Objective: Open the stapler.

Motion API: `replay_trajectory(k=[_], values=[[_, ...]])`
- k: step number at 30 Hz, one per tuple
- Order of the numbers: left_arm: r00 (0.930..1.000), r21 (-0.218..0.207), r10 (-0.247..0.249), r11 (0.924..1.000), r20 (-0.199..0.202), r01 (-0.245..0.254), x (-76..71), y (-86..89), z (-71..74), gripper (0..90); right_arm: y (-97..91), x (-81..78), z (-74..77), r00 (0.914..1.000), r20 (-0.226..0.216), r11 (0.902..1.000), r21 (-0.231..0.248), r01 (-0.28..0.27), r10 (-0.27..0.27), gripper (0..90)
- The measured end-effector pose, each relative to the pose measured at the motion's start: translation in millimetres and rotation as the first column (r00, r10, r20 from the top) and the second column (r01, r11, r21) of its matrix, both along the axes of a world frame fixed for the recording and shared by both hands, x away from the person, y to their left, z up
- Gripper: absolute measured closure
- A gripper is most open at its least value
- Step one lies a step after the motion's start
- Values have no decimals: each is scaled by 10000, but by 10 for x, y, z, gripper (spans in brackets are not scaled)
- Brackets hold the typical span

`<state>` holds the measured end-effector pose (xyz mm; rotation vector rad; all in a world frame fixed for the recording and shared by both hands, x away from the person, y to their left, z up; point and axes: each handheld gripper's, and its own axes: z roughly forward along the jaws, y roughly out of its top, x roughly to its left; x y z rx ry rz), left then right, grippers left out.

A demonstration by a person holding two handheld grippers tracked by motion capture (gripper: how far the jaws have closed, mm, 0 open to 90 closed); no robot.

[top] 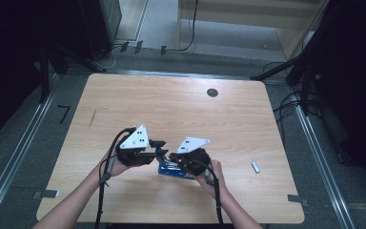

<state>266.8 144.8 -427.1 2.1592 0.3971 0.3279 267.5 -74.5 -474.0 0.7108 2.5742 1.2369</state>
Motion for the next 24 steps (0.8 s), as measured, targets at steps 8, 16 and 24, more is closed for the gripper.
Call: replay_trajectory(k=[8,16,24], values=[[10000,181,92,9998,-25,-91,-3,22,14,710,-435,-9,-98,9872,-877,9830,-1387,1206,-1335,831],[9999,477,104,9988,75,-108,-11,16,21,709,-524,-3,-139,9787,-1154,9735,-1739,1486,-1700,814],[9992,680,390,9969,48,-393,-14,108,-9,700,-518,14,-149,9762,-1324,9740,-1719,1478,-1715,813]])
